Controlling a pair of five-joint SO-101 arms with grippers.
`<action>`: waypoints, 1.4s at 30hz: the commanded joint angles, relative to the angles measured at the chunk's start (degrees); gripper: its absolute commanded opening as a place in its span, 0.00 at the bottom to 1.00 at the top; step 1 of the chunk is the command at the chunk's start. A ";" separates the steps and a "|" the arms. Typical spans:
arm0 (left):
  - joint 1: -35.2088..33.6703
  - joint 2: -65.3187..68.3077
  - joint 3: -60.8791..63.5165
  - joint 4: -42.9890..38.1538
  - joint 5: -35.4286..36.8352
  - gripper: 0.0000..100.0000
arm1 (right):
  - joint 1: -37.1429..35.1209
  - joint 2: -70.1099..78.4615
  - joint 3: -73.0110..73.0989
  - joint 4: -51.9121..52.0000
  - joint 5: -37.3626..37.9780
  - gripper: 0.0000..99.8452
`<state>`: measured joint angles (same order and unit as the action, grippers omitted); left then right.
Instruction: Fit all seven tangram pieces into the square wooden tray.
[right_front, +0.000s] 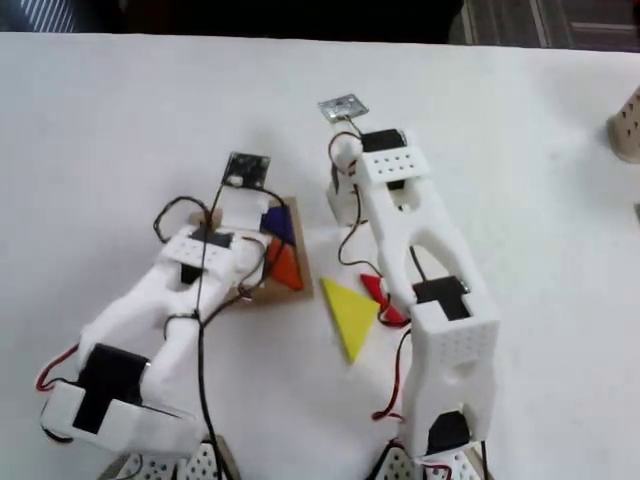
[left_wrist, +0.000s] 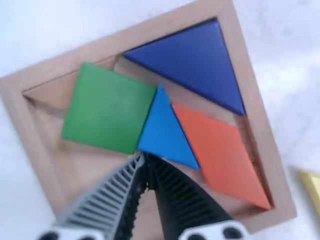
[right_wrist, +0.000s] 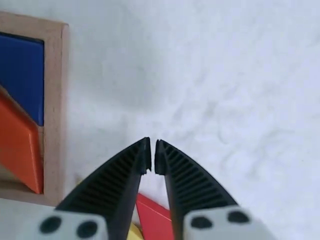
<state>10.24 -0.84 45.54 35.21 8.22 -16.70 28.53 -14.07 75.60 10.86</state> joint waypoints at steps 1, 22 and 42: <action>3.21 0.22 -2.20 -2.37 -0.18 0.02 | 0.66 -1.27 -2.20 -0.75 -0.44 0.02; 7.16 -7.96 2.20 -3.69 -0.35 0.02 | 4.26 -4.62 -1.85 -0.57 -5.71 0.02; -7.08 -16.48 7.74 -15.03 -0.09 0.02 | 4.18 -4.53 -1.76 -0.57 -5.71 0.02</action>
<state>3.91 -19.30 55.30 22.46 8.13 -13.10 27.91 -14.07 75.60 5.58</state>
